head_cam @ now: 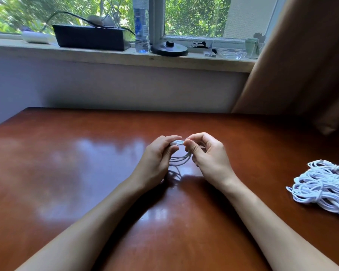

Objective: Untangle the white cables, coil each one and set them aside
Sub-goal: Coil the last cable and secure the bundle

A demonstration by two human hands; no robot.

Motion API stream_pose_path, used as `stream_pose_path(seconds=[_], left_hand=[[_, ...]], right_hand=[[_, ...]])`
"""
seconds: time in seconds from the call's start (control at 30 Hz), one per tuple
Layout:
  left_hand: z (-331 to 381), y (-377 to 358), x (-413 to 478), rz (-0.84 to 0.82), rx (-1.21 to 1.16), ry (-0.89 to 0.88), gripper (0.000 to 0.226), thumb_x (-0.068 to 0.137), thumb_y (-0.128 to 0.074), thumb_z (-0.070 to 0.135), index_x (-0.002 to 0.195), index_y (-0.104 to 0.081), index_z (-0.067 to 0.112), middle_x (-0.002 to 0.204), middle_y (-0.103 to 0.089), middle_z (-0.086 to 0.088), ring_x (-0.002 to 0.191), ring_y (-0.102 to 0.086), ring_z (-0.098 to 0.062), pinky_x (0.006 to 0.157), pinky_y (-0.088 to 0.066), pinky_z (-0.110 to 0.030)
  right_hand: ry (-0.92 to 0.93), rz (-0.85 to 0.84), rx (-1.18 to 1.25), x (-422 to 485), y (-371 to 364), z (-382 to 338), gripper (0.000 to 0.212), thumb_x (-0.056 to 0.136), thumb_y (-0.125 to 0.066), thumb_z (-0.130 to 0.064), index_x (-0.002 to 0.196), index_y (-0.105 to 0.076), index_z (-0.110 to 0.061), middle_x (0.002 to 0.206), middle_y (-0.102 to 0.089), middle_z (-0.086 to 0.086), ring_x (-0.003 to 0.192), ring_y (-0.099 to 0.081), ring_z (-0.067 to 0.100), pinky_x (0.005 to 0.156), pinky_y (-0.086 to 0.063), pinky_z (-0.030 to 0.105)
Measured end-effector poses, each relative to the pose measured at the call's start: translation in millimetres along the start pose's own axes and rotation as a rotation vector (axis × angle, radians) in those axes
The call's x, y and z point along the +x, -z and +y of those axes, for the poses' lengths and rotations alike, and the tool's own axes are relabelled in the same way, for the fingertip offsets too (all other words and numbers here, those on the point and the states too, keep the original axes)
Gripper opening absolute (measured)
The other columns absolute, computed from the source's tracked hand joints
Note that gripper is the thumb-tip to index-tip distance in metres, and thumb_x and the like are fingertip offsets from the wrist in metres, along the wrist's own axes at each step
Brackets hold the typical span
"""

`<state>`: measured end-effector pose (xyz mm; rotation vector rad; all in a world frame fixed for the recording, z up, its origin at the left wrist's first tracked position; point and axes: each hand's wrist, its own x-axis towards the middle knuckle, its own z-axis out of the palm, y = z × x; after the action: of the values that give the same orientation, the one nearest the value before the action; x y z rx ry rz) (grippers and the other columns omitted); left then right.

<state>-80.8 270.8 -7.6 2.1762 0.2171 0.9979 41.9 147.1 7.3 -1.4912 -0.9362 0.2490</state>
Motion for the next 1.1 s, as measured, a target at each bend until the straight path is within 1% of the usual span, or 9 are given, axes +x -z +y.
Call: stream_pose_path(seconds=[0.1,0.2,0.33,0.5,0.67,0.8,0.87,0.97,1.1], left_hand=[[-1,0,1,-0.003,0.052,-0.061,0.035,0.099,-0.052,0.004,0.133,-0.062,0.009,0.1,-0.054,-0.002,0.089,-0.053,0.001,0.083,-0.038,-0.009],[-4,-1,2,0.022,0.083,-0.091,0.031,0.1,-0.052,0.003,0.128,-0.063,0.008,0.103,-0.055,-0.003,0.093,-0.054,-0.004,0.085,-0.039,-0.012],[-7,-2,0,0.012,0.151,-0.107,0.029,0.104,-0.048,0.016,0.129,-0.061,0.012,0.106,-0.06,0.002,0.098,-0.058,-0.018,0.09,-0.047,-0.029],[-8,2,-2,-0.018,0.253,-0.136,0.025,0.104,-0.044,0.025,0.125,-0.058,0.025,0.104,-0.064,0.01,0.09,-0.06,-0.018,0.081,-0.05,-0.044],[-7,2,-4,-0.044,0.206,-0.059,0.027,0.102,-0.041,0.027,0.121,-0.06,0.024,0.106,-0.063,0.01,0.091,-0.059,-0.012,0.081,-0.05,-0.033],[-5,3,-1,0.001,0.159,-0.046,0.024,0.098,-0.046,0.015,0.11,-0.067,0.011,0.098,-0.064,0.006,0.086,-0.054,-0.005,0.079,-0.042,-0.016],[-4,5,0,0.019,0.134,-0.021,0.022,0.098,-0.047,0.013,0.105,-0.067,0.01,0.094,-0.064,0.005,0.082,-0.053,-0.004,0.077,-0.04,-0.012],[-3,6,0,0.026,0.126,-0.038,0.018,0.098,-0.049,0.009,0.101,-0.067,0.008,0.089,-0.062,0.009,0.081,-0.053,0.005,0.076,-0.037,-0.008],[-4,5,0,0.017,0.064,-0.001,0.017,0.099,-0.053,0.004,0.101,-0.069,0.009,0.086,-0.063,0.017,0.078,-0.054,0.007,0.073,-0.039,-0.012]], right_hand=[[-0.049,0.015,0.136,-1,-2,-2,0.006,0.097,-0.067,-0.015,0.095,-0.066,-0.009,0.077,-0.065,0.007,0.048,-0.043,0.009,0.047,-0.037,0.021],[-0.105,0.005,0.232,-2,-4,-3,0.011,0.099,-0.063,-0.013,0.099,-0.063,-0.002,0.077,-0.064,0.007,0.045,-0.038,0.009,0.042,-0.031,0.02],[-0.137,-0.007,0.269,-3,-4,-3,0.01,0.099,-0.063,-0.013,0.098,-0.063,-0.003,0.076,-0.066,0.004,0.045,-0.037,0.009,0.041,-0.029,0.02],[-0.174,-0.013,0.317,-2,-2,-4,0.012,0.099,-0.062,-0.014,0.099,-0.064,-0.002,0.074,-0.065,0.003,0.045,-0.034,0.009,0.041,-0.025,0.02],[-0.196,-0.03,0.309,-2,-2,-4,0.01,0.099,-0.062,-0.013,0.099,-0.064,-0.003,0.077,-0.065,0.008,0.045,-0.035,0.008,0.04,-0.027,0.018],[-0.158,-0.062,0.243,0,0,-2,0.01,0.102,-0.055,-0.007,0.104,-0.065,-0.006,0.062,-0.06,-0.006,0.047,-0.038,0.008,0.042,-0.029,0.017],[-0.111,-0.068,0.173,0,3,-2,0.015,0.103,-0.053,-0.005,0.109,-0.066,-0.008,0.07,-0.065,-0.007,0.05,-0.043,0.009,0.045,-0.033,0.017],[-0.073,0.005,0.086,1,8,0,0.007,0.101,-0.059,-0.011,0.107,-0.061,-0.013,0.083,-0.072,0.001,0.053,-0.047,0.013,0.047,-0.037,0.019],[-0.013,0.131,-0.1,5,14,5,0.009,0.092,-0.074,-0.021,0.09,-0.066,-0.019,0.075,-0.074,0.001,0.055,-0.055,0.013,0.053,-0.046,0.032]])
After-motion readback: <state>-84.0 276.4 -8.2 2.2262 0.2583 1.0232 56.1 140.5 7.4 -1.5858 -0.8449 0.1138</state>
